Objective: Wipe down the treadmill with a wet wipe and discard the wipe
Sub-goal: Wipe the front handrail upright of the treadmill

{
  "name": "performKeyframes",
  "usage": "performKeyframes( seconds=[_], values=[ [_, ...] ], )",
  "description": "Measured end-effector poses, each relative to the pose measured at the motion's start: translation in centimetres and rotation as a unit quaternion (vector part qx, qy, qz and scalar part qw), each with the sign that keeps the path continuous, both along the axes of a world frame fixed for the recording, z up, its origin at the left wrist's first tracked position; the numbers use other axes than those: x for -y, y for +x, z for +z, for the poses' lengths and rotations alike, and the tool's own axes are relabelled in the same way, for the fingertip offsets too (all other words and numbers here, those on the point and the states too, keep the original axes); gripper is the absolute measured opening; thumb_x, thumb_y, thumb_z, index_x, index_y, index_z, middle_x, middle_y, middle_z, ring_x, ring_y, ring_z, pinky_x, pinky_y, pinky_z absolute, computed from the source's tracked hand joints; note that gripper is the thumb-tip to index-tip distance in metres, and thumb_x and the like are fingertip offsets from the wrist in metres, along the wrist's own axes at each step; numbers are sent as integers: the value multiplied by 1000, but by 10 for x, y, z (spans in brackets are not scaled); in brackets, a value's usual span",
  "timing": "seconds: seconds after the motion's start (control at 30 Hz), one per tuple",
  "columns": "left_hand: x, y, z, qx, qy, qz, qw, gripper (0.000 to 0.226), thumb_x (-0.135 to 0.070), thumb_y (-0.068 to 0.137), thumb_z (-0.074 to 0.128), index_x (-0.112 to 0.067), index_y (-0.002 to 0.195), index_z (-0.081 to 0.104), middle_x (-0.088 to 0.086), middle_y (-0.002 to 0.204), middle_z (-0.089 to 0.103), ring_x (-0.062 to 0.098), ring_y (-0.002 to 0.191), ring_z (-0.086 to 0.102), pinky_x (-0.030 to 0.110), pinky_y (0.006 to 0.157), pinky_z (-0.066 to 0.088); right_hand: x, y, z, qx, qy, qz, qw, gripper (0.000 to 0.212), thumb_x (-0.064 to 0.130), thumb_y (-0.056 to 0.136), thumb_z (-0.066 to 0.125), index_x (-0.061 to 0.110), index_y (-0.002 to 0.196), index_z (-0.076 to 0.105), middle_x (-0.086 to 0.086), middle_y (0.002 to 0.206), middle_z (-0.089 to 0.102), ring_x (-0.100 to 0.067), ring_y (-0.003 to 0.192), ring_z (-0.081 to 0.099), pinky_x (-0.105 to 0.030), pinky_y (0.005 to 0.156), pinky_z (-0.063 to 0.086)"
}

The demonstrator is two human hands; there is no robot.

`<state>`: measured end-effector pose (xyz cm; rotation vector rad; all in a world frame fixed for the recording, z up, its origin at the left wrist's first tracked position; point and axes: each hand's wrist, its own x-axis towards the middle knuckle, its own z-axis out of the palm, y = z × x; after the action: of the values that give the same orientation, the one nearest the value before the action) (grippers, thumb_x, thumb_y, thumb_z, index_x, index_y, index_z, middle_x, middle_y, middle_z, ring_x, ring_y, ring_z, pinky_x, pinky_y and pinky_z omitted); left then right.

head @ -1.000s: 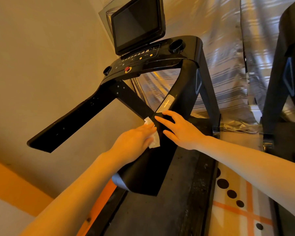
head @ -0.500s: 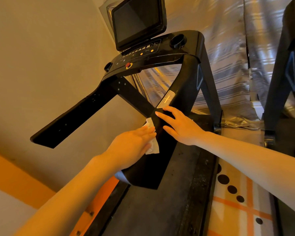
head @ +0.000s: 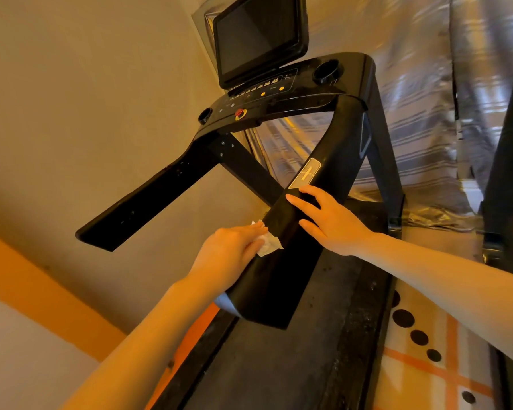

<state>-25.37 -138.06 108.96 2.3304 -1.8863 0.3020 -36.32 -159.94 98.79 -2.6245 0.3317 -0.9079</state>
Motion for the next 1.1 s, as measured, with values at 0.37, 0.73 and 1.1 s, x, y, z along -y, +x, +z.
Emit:
performKeyframes(
  seconds=[0.37, 0.73, 1.1],
  values=[
    [-7, -5, -2, -14, 75, -7, 997, 48, -38, 103, 36, -29, 150, 35, -13, 157, 28, 7, 141, 33, 11, 104, 20, 1, 3, -3, 7, 3, -4, 1000, 54, 41, 102, 37, 30, 154, 27, -3, 161, 23, -23, 147, 26, -38, 114, 34],
    [-12, -11, 4, -22, 179, -35, 983, 64, -58, 97, 18, -30, 155, 14, -14, 163, -2, 6, 149, 4, 12, 110, 6, -2, 2, -2, 7, 20, -1, 1000, 54, 38, 103, 38, 30, 155, 24, -2, 163, 18, -22, 149, 21, -39, 115, 32],
    [41, -8, 6, -26, 203, -8, 979, 62, -49, 102, 32, -29, 157, 9, -8, 164, -4, 13, 151, 3, 27, 118, 15, -6, -1, -1, 20, 22, 3, 1000, 52, 33, 104, 42, 24, 154, 30, -5, 162, 21, -24, 148, 24, -41, 115, 33]
  ],
)
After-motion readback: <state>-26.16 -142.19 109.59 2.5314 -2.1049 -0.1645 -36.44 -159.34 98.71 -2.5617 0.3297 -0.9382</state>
